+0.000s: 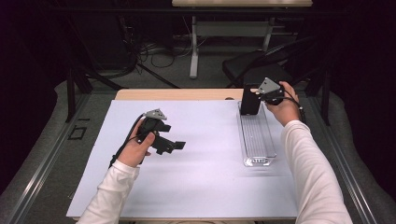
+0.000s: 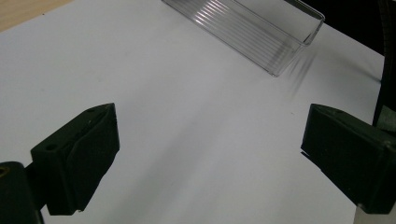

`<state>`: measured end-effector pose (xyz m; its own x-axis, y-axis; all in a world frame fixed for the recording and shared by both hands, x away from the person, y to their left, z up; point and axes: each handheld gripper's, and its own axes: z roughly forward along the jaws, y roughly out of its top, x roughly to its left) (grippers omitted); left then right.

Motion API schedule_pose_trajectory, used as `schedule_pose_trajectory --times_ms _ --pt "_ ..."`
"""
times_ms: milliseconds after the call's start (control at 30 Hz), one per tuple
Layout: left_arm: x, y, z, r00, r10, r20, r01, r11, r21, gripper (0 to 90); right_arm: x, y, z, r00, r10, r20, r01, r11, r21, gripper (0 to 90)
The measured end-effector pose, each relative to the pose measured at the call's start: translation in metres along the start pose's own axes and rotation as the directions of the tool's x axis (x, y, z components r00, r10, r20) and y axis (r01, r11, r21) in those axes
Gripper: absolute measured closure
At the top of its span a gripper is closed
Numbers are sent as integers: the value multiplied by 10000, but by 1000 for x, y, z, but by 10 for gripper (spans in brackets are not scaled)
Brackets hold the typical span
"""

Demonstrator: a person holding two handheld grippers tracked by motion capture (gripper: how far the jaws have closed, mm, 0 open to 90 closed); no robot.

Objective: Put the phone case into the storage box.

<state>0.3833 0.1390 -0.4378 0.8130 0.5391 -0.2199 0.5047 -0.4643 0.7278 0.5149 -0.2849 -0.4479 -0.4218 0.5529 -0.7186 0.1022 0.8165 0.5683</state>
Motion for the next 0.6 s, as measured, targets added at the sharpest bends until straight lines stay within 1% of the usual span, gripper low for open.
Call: schedule_pose_trajectory --times_ms 200,333,367,400,433,533,567,600 --pt "0 0 1 10000 1 -4 -1 10000 -1 44 0 0 0 10000 16 97 -17 10000 89 507" --pt "0 0 0 10000 0 -5 0 10000 7 44 0 0 -1 9997 180 139 -183 9996 208 444" --pt "0 0 0 10000 10 -21 -10 10000 3 44 0 0 -2 9996 246 162 -250 9994 236 407" --pt "0 0 -1 10000 -30 -6 30 10000 -25 44 0 1 -2 9995 251 216 -255 9995 191 388" --pt "1 0 -1 10000 -25 -35 25 10000 -19 44 0 1 -2 9992 324 243 -328 9993 182 386" --pt "1 -1 -2 10000 -64 -44 64 10000 -36 44 0 4 -6 9962 806 336 -817 9961 325 347" --pt "2 -1 -3 10000 -68 -51 67 10000 -43 44 0 6 -8 9938 1036 403 -1052 9937 388 326" --pt "2 -1 -4 10000 -37 -80 36 10000 -42 44 -1 7 -10 9928 1096 476 -1117 9928 443 296"
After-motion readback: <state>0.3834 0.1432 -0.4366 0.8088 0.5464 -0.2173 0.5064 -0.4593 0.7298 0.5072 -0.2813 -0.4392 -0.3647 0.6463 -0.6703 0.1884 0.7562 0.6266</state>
